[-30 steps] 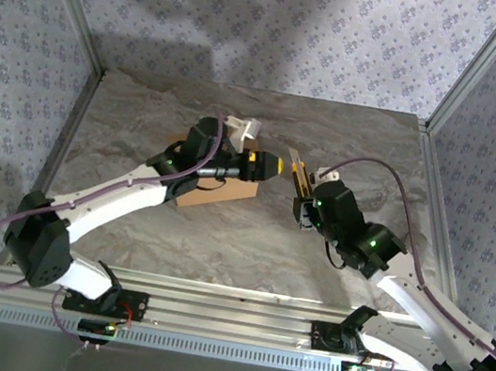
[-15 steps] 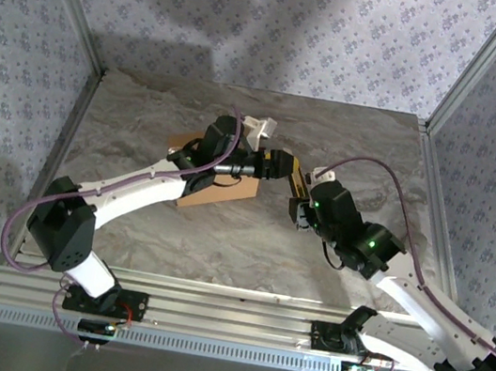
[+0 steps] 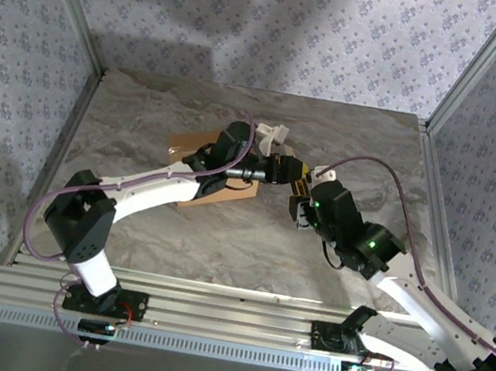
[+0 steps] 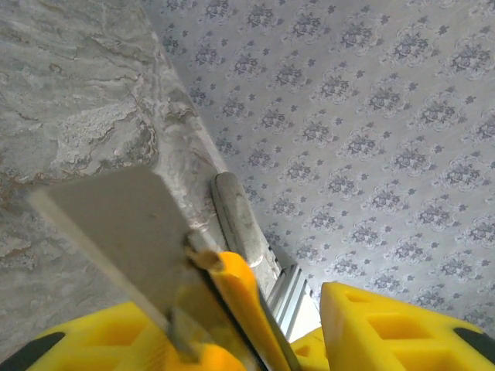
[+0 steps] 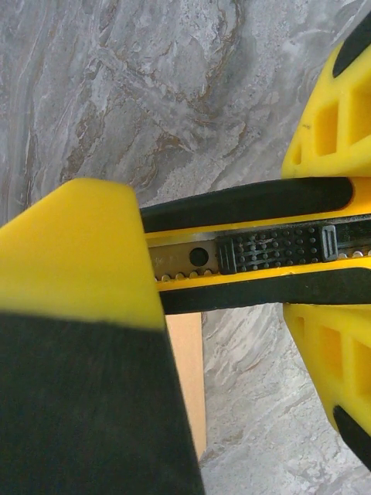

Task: Unpack the express box

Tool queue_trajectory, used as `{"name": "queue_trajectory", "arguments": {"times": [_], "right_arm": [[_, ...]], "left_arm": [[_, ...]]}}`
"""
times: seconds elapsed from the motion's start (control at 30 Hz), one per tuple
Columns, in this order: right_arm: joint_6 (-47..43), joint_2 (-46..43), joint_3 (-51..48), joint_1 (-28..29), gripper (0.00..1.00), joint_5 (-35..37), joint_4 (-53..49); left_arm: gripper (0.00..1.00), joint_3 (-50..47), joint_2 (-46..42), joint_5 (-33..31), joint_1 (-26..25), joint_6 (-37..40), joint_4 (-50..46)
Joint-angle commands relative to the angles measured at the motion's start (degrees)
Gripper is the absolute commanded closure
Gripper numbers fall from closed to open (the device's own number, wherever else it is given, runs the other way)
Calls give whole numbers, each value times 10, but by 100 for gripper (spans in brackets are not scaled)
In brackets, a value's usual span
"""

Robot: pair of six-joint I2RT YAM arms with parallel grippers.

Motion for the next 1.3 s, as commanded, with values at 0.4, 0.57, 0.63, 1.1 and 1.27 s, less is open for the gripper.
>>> {"name": "queue_trajectory", "arguments": {"times": [0.4,0.57,0.63,1.1,1.27], "right_arm": [[19,-26,1,1,66,4,35],[46,-31,-14,-6,35,9,39],[57,-35,-20,-7,23,11,38],[109,-85,-111,-13,10,-34,93],[106,-69,-105,-14,10,-19,96]], "left_arm": [[100,25,4,4,-3,-15,21],[100,52,5,-16,-2,-4,-30],[100,77,13,-25,-2,1,-80],[100,148,39,-39,5,-12,-204],[100,162,41,-37,5,-9,-242]]}}
